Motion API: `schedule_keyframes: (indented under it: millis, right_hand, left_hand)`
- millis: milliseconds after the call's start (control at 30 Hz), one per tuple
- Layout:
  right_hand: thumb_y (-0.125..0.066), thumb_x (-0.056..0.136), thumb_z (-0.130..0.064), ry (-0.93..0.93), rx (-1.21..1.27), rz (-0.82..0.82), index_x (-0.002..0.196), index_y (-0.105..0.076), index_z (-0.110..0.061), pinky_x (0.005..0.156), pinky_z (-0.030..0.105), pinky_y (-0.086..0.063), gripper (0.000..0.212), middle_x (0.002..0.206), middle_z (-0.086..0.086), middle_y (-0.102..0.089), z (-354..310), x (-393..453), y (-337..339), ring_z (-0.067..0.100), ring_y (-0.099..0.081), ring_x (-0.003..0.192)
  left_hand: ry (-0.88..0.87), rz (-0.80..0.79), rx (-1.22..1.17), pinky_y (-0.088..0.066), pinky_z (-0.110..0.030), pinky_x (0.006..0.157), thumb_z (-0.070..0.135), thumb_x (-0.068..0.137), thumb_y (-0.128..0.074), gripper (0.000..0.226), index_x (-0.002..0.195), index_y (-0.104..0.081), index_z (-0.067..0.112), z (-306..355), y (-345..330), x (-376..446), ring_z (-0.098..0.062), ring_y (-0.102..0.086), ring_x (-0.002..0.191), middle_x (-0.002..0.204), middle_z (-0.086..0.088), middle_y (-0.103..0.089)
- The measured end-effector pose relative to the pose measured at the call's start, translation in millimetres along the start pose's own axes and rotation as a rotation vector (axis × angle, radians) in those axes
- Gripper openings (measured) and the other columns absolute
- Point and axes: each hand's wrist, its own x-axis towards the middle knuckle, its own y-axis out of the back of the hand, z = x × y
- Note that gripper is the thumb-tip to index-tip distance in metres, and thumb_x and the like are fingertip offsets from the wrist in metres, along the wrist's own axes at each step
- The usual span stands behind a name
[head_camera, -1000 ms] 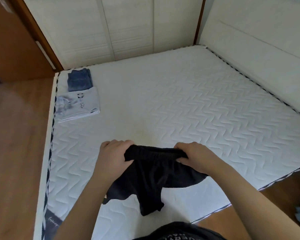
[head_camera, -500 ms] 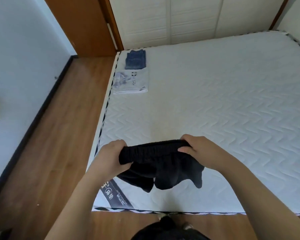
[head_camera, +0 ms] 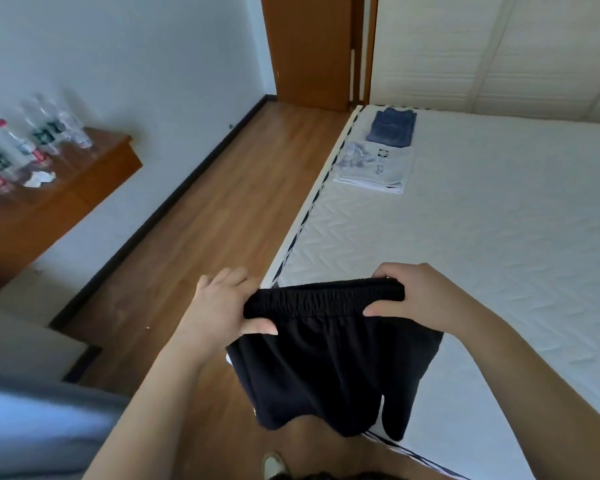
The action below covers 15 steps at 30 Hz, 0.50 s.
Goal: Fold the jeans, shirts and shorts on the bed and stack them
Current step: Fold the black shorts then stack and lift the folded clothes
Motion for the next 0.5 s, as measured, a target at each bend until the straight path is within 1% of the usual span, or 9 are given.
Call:
schedule_keyframes:
  millis: [67, 133, 167, 233, 333, 400, 433, 467, 500]
  right_hand:
    - [-0.077, 0.067, -0.061, 0.001, -0.038, -0.066, 0.090, -0.058, -0.045, 0.063, 0.021, -0.048, 0.034, 0.082, -0.023, -0.065, -21.1, 23.4, -13.4, -0.003, -0.061, 0.073]
    - [-0.079, 0.073, -0.049, 0.005, -0.106, -0.130, 0.090, -0.057, -0.043, 0.062, 0.021, -0.046, 0.029, 0.082, -0.019, -0.064, -40.7, 45.3, -27.3, -0.003, -0.059, 0.074]
    - [-0.079, 0.076, -0.043, 0.008, -0.146, -0.157, 0.089, -0.055, -0.043, 0.061, 0.019, -0.043, 0.027, 0.082, -0.019, -0.064, -50.4, 56.1, -33.7, -0.003, -0.059, 0.074]
    - [-0.076, 0.081, -0.034, 0.018, -0.207, -0.181, 0.089, -0.054, -0.043, 0.062, 0.018, -0.040, 0.026, 0.086, -0.019, -0.061, -67.6, 78.5, -46.5, -0.002, -0.058, 0.077]
    - [-0.074, 0.084, -0.026, 0.042, -0.281, -0.159, 0.095, -0.059, -0.033, 0.067, 0.016, -0.037, 0.020, 0.091, -0.015, -0.055, -90.8, 108.7, -63.5, 0.003, -0.053, 0.084]
    - [-0.074, 0.084, -0.026, 0.021, -0.278, -0.095, 0.096, -0.062, -0.029, 0.068, 0.017, -0.039, 0.016, 0.087, -0.014, -0.057, -100.8, 122.7, -71.4, 0.005, -0.054, 0.082]
    - [-0.073, 0.085, -0.026, 0.003, -0.259, -0.062, 0.093, -0.062, -0.031, 0.067, 0.020, -0.042, 0.015, 0.084, -0.014, -0.060, -103.3, 125.1, -72.0, 0.005, -0.056, 0.079]
    - [-0.073, 0.085, -0.027, -0.013, -0.236, -0.029, 0.091, -0.061, -0.033, 0.065, 0.023, -0.044, 0.015, 0.081, -0.014, -0.061, -105.8, 128.6, -73.6, 0.005, -0.058, 0.077]
    - [-0.072, 0.085, -0.027, -0.017, -0.220, 0.002, 0.090, -0.060, -0.035, 0.064, 0.025, -0.045, 0.016, 0.079, -0.014, -0.063, -107.2, 131.9, -74.7, 0.004, -0.058, 0.076]
  left_hand:
    - [0.029, 0.032, -0.004, -0.033, -0.036, 0.082, 0.089, 0.070, -0.015, 0.088, 0.096, -0.061, 0.018, -32.2, 3.6, -11.2, -0.018, -0.043, 0.086, 0.088, 0.010, -0.039]
    - [0.059, 0.045, 0.035, -0.032, -0.036, 0.085, 0.081, 0.078, -0.013, 0.083, 0.101, -0.062, 0.019, -63.7, 9.0, -19.0, -0.018, -0.043, 0.088, 0.090, 0.007, -0.041]
    - [0.067, 0.071, 0.058, -0.033, -0.036, 0.084, 0.078, 0.081, -0.014, 0.079, 0.101, -0.063, 0.018, -79.2, 11.4, -22.5, -0.020, -0.044, 0.087, 0.090, 0.006, -0.042]
    - [0.063, 0.156, 0.090, -0.033, -0.037, 0.080, 0.073, 0.085, -0.021, 0.072, 0.094, -0.064, 0.017, -109.1, 14.4, -29.0, -0.022, -0.046, 0.082, 0.087, 0.004, -0.041]
    - [0.056, 0.254, 0.084, -0.029, -0.037, 0.079, 0.071, 0.084, -0.036, 0.062, 0.083, -0.065, 0.017, -146.3, 17.9, -32.5, -0.021, -0.041, 0.079, 0.086, 0.001, -0.041]
    - [0.043, 0.282, 0.074, -0.035, -0.042, 0.081, 0.069, 0.081, -0.048, 0.056, 0.078, -0.066, 0.017, -167.4, 20.6, -29.6, -0.022, -0.040, 0.081, 0.087, 0.000, -0.042]
    - [0.031, 0.286, 0.050, -0.038, -0.044, 0.082, 0.065, 0.079, -0.054, 0.051, 0.077, -0.066, 0.016, -173.5, 22.0, -26.8, -0.023, -0.043, 0.082, 0.089, -0.001, -0.045]
    - [0.019, 0.281, 0.007, -0.042, -0.045, 0.081, 0.060, 0.077, -0.060, 0.046, 0.077, -0.066, 0.014, -181.6, 23.8, -23.8, -0.024, -0.048, 0.083, 0.092, -0.002, -0.049]
    - [0.005, 0.273, -0.046, -0.046, -0.041, 0.077, 0.056, 0.078, -0.064, 0.042, 0.078, -0.064, 0.014, -189.4, 25.7, -20.5, -0.024, -0.053, 0.081, 0.095, -0.001, -0.054]
